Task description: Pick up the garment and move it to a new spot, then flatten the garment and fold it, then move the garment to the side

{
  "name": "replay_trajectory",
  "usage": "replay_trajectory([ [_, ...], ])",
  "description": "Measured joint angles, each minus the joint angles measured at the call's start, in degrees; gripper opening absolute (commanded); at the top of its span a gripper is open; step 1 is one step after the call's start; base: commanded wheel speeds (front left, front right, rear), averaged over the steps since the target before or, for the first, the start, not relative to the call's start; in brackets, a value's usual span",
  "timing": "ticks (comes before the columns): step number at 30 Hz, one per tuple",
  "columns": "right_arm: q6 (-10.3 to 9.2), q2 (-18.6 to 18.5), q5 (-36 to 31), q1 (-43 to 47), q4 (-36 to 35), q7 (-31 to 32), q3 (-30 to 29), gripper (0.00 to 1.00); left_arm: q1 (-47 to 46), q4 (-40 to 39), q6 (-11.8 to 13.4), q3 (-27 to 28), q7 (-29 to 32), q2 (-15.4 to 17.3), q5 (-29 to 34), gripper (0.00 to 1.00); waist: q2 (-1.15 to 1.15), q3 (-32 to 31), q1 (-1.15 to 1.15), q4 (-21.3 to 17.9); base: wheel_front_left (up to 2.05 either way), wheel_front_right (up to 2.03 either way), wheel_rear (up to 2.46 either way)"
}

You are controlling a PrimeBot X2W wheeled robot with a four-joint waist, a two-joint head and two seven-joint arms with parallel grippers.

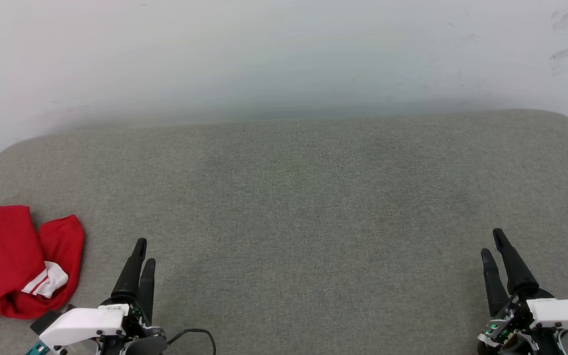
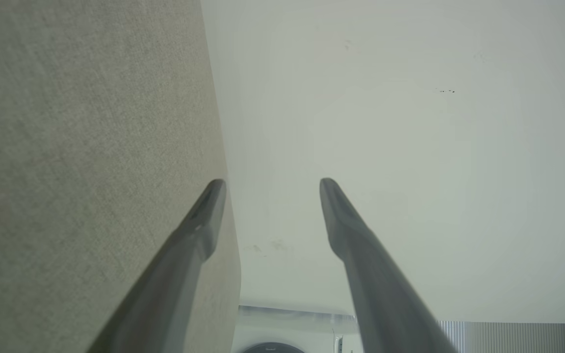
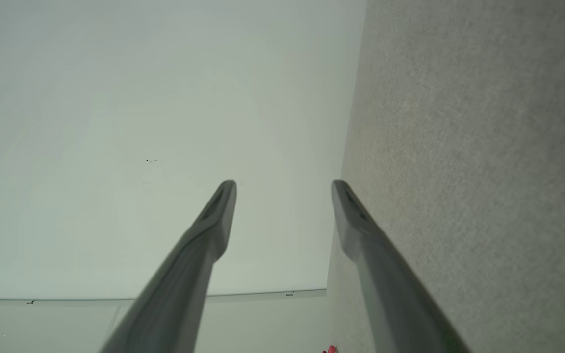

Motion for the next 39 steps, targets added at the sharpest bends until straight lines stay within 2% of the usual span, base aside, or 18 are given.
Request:
replay_trajectory([
  [12,0.0,0.0,-2.5,0.0,-2.4,-3.4,2.5,1.0,0.0,-3.6,0.0,-3.7,-3.5,0.2,1.6,1.0,0.0,-0.1,0.0,0.1,0.0,0.0,0.0],
  [20,0.0,-0.5,-7.2,0.1,-3.4,-5.5,4.0,1.0,0.1,-5.9,0.0,-5.4,-5.5,0.5,5.9,1.0,0.0,-0.2,0.0,0.2,0.0,0.0,0.0],
  [25,0.0,-0.7,-13.4,0.1,-4.2,-6.6,4.4,1.0,0.3,-7.2,0.0,-6.2,-6.7,0.6,10.4,1.0,0.0,-0.3,0.0,0.3,0.0,0.0,0.0],
  [39,0.0,-1.1,-34.5,0.3,-6.0,-9.5,5.8,1.0,0.4,-9.5,0.0,-7.3,-9.6,0.7,27.9,1.0,0.0,-0.5,0.0,0.2,0.0,0.0,0.0],
])
